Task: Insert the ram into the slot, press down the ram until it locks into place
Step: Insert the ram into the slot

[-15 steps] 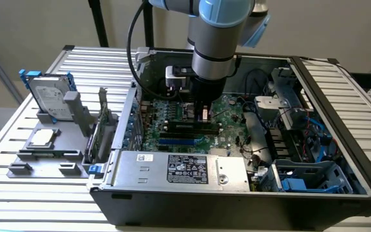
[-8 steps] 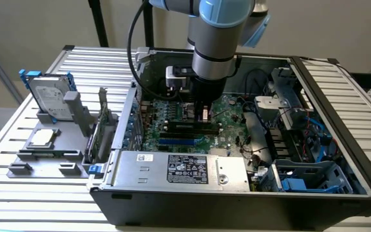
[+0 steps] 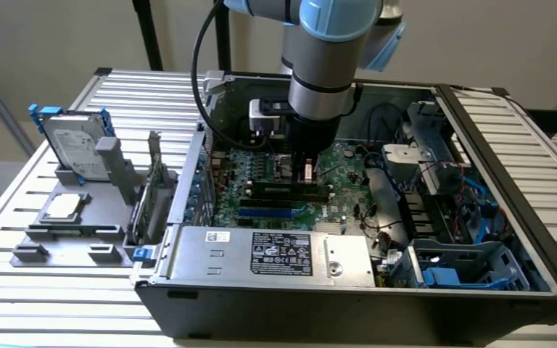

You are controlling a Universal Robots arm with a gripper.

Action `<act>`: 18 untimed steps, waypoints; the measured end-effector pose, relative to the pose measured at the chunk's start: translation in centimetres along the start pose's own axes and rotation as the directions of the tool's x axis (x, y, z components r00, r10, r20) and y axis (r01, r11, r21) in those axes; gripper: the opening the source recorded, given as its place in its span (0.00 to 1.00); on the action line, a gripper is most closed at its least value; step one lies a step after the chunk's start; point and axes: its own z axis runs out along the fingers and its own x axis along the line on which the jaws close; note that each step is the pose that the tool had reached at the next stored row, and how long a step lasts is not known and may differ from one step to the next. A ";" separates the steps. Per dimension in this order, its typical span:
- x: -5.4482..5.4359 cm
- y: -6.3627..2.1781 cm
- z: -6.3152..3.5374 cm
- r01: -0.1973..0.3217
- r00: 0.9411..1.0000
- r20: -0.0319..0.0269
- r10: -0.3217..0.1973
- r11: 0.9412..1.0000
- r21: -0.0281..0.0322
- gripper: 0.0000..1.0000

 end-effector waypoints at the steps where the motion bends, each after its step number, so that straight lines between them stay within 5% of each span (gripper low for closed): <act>1: 0.0 0.00 0.00 0.000 1.000 0.000 0.000 1.000 0.000 0.13; 11: 0.0 0.00 -0.06 0.000 1.000 0.000 0.000 1.000 0.000 0.22; 18: 0.0 0.11 -1.31 0.000 1.000 0.000 0.000 1.000 0.000 0.22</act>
